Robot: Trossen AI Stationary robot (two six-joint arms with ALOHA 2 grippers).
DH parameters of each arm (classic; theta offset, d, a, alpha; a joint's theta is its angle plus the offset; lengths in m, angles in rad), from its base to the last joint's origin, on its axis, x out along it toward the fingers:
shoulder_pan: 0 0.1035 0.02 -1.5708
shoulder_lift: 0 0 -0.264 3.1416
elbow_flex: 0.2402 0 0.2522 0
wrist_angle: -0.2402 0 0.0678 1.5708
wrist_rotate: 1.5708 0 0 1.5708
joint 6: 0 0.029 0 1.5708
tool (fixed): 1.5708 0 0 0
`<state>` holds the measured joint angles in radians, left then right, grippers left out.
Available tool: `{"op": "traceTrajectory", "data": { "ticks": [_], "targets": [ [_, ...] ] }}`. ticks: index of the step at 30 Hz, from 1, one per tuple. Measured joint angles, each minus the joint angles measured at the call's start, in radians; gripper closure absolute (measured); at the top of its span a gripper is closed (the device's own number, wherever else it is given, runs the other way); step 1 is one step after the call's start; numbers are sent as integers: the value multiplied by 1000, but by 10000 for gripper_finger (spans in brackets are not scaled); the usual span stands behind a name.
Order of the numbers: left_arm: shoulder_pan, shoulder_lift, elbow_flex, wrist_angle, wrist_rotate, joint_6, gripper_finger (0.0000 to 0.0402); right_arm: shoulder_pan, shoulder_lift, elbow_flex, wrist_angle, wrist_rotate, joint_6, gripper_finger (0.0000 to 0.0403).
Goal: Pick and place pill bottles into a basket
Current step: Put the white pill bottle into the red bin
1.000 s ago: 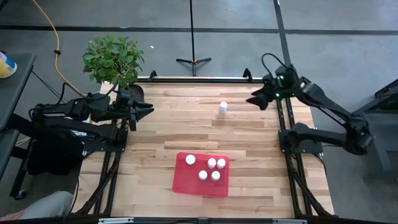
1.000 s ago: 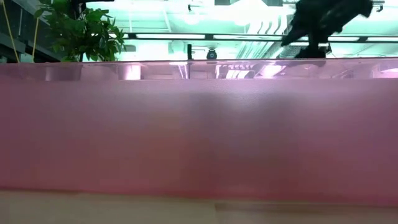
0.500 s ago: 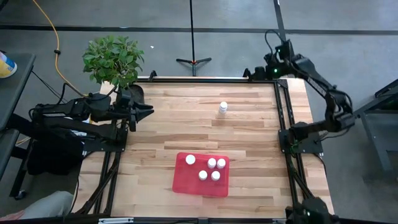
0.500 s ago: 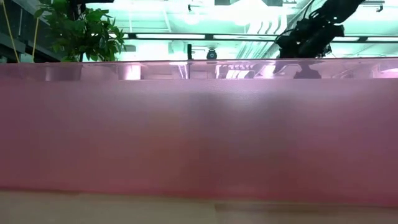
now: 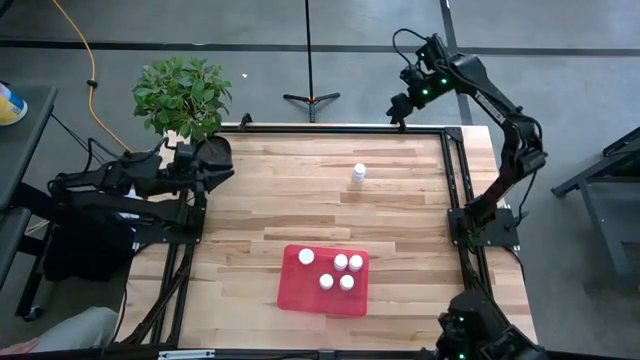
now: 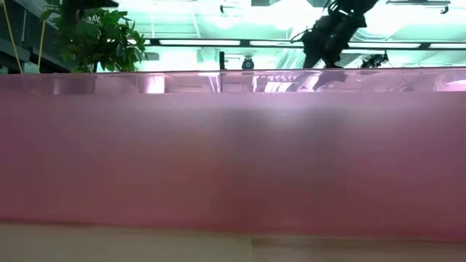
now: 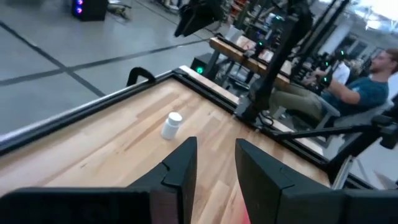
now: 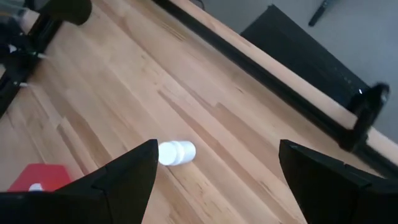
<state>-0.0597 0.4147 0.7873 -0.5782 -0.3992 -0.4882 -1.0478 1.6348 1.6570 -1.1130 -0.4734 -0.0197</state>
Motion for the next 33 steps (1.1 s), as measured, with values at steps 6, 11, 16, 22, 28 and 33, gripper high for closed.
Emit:
{"op": "traceTrajectory", "data": {
  "ticks": [6,11,16,22,28,33],
  "targets": [
    [0,-150,-153,93,19,-66,257,11,5,13,-29,4,-26,80],
    [0,-255,-226,138,25,-58,257,18,5,13,-79,49,-37,80],
    [0,-363,-290,141,45,-66,257,70,6,13,-101,143,-51,80],
    [0,-405,-330,121,124,-67,257,115,6,13,-100,150,-32,80],
    [0,-407,-358,94,163,-75,257,152,9,13,-100,157,20,80],
    [0,-405,-359,-14,162,-100,257,196,48,12,-131,162,56,80]
  ]
}}
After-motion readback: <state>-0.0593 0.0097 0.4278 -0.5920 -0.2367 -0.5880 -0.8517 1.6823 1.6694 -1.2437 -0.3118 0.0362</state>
